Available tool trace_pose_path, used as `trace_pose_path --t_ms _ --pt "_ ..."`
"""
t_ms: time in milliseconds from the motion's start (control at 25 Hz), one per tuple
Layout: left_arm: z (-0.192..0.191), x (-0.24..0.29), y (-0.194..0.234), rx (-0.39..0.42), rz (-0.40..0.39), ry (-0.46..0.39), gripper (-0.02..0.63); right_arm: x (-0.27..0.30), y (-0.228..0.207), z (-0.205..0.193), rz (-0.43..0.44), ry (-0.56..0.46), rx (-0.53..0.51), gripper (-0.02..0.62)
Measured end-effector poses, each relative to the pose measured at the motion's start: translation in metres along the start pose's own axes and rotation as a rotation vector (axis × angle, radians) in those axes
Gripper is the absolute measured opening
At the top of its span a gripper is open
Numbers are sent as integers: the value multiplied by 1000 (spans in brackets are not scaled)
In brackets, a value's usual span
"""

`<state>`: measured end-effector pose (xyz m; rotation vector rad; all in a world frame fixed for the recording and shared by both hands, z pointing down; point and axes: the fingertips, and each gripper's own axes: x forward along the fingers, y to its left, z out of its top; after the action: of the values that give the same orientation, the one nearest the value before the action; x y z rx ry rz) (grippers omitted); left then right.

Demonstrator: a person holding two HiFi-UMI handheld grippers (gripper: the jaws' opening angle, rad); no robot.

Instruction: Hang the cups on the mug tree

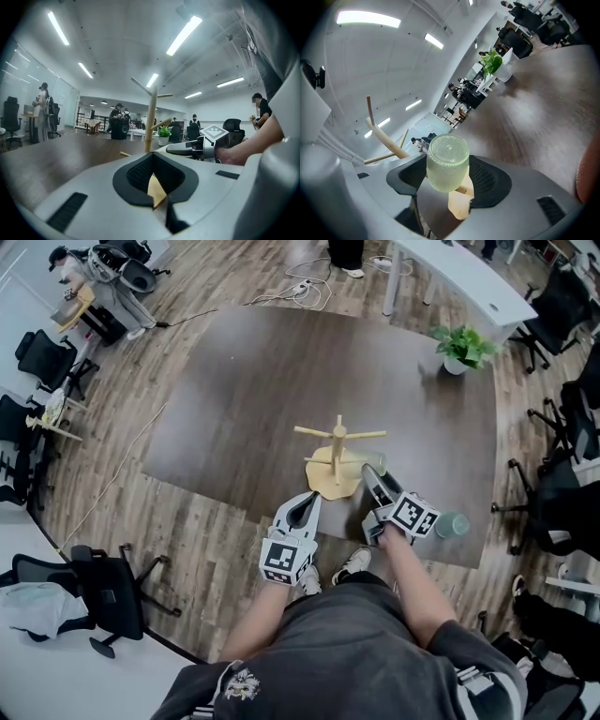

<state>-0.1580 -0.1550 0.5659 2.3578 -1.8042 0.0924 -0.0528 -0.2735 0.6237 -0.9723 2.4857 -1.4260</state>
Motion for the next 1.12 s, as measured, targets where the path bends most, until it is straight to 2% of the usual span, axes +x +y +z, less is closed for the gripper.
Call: trace_pose_path --t_ms 440,560,600,720,800,1000,1120 --pt "5 -11 -12 15 -45 -20 7 -35 6 6 -59 -85 -77 318" --pt "8 -14 -20 18 -75 -31 6 -54 19 4 -79 -109 -199 294" --pt "9 -16 -22 20 -85 -35 6 -61 24 4 -91 -119 -244 259" --pt "13 -22 -29 28 -118 -41 7 -81 39 2 -145 -150 -378 93" --pt "15 -28 -35 30 -141 -48 6 -94 49 -1 -182 -159 -471 40" --pt "19 -45 -52 41 -178 -52 6 -124 83 -16 -250 -162 -783 26" --pt "21 -56 -58 45 -189 -61 6 -139 98 -29 -266 -175 -870 26"
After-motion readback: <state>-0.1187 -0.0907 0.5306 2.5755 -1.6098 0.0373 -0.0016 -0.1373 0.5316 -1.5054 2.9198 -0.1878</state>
